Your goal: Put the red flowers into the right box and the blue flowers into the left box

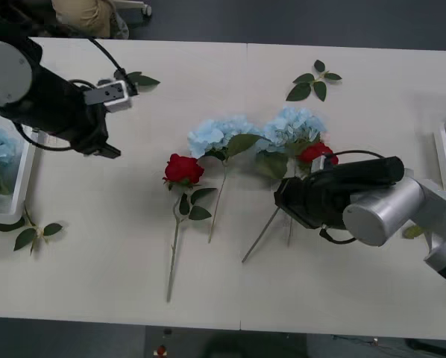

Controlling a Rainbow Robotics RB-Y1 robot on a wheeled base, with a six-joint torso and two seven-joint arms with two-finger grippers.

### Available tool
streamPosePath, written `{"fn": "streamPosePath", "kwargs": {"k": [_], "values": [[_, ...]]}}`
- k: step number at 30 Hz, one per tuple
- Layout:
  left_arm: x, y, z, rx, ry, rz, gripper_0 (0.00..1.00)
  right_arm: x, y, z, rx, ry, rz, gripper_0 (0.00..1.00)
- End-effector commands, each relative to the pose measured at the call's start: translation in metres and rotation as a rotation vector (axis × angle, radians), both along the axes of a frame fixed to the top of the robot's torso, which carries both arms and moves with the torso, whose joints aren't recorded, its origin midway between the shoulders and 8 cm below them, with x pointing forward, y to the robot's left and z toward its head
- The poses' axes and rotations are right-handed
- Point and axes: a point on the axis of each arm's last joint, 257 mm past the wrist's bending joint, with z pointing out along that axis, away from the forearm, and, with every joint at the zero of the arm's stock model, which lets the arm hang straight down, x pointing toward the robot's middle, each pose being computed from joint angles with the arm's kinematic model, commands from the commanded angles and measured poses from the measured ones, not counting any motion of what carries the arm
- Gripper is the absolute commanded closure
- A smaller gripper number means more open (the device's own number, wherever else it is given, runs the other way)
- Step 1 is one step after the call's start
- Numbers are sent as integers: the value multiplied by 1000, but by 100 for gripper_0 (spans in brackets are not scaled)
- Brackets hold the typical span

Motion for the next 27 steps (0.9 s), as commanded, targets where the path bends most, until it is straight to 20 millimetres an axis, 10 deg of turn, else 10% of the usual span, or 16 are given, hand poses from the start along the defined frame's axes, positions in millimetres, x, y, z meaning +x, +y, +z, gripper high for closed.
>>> {"fn": "streamPosePath", "kwargs": {"k": [1, 11, 21, 27], "values": [[-18, -28, -25, -189, 80, 152, 0, 2, -33, 50, -14, -77, -7, 100], [-86, -77, -81, -454, 206, 314, 0, -25, -113, 112, -35, -103, -117, 100], [-155, -87, -117, -391, 359, 329, 0, -25, -257, 161, -404, -215, -159, 100], [-148, -96, -125, -284, 337, 327, 0, -8, -343, 170, -632, -226, -116, 100]]}}
